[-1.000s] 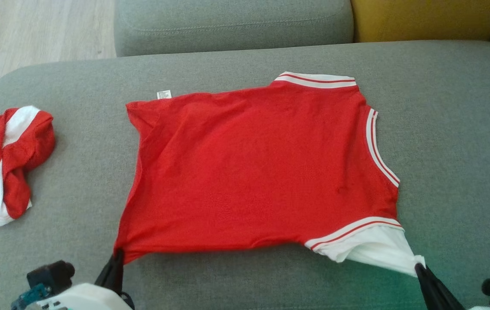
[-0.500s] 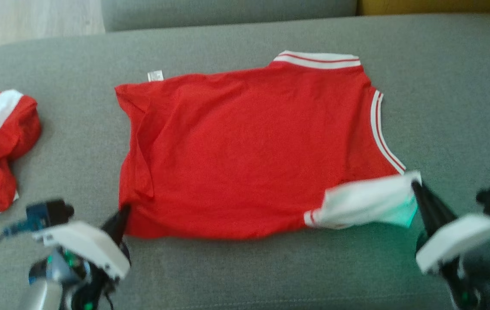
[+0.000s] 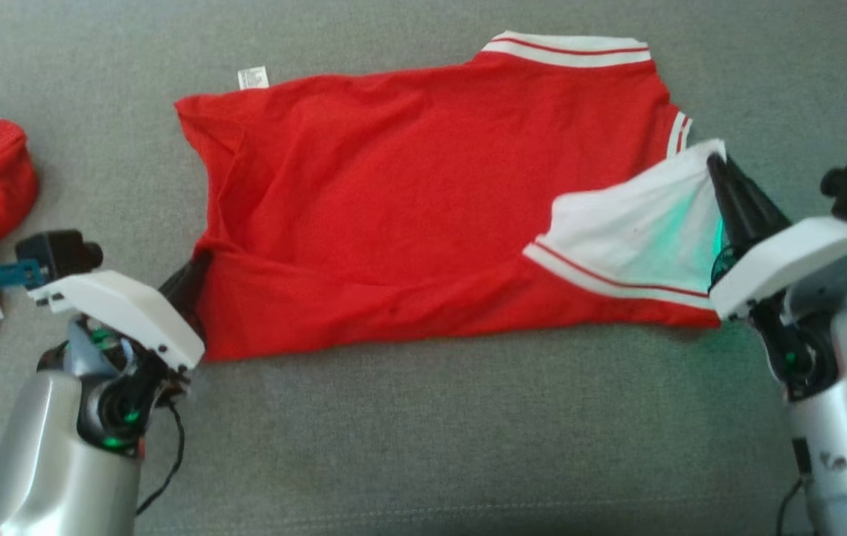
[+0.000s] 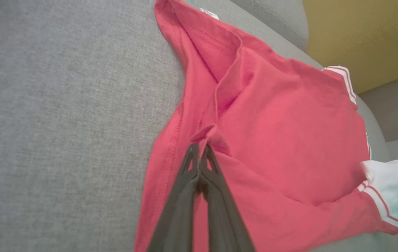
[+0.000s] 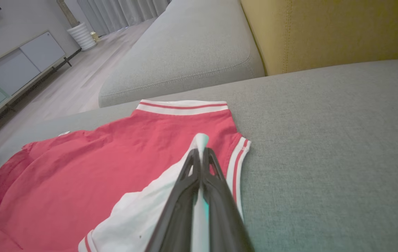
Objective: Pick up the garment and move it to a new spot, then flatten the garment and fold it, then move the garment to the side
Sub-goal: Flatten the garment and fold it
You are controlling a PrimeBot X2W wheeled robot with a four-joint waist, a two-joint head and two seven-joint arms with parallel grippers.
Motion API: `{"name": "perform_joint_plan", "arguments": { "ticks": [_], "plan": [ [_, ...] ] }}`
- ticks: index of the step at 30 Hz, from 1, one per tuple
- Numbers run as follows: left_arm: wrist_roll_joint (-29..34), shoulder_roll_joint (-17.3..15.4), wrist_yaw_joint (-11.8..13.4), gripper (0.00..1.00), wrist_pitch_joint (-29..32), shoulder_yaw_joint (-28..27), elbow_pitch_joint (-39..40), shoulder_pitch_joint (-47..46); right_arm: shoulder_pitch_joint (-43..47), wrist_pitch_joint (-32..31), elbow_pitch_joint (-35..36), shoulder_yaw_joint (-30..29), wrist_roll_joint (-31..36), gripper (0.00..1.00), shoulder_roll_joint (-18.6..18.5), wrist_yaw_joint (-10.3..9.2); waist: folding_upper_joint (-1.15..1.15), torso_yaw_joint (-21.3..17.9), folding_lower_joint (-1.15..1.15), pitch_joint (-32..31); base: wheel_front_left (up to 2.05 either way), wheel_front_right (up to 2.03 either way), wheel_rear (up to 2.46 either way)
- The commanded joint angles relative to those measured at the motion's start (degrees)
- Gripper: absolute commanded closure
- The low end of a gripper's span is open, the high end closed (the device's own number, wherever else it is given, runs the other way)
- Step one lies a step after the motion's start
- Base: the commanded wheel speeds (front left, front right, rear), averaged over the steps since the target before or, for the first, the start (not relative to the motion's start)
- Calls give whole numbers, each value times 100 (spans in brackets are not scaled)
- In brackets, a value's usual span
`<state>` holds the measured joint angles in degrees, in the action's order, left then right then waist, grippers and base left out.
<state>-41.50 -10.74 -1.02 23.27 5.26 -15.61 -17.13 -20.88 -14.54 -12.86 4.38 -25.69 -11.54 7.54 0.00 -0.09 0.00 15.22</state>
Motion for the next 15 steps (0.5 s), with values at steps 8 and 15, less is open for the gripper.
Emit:
{"name": "perform_joint_plan", "arguments": {
  "ticks": [8, 15],
  "plan": [
    [-84, -45, -82, 100, -386, -268, -425, -350, -590, 736, -902, 546, -249, 10, -194, -5, 0, 51, 0, 197, 0, 0, 0],
    [-185, 185, -204, 0, -1001, -380, -566, -77, -511, 1694, -1029, 790, -240, 0, -277, -5, 0, 75, 0, 181, 0, 0, 0]
  ]
}}
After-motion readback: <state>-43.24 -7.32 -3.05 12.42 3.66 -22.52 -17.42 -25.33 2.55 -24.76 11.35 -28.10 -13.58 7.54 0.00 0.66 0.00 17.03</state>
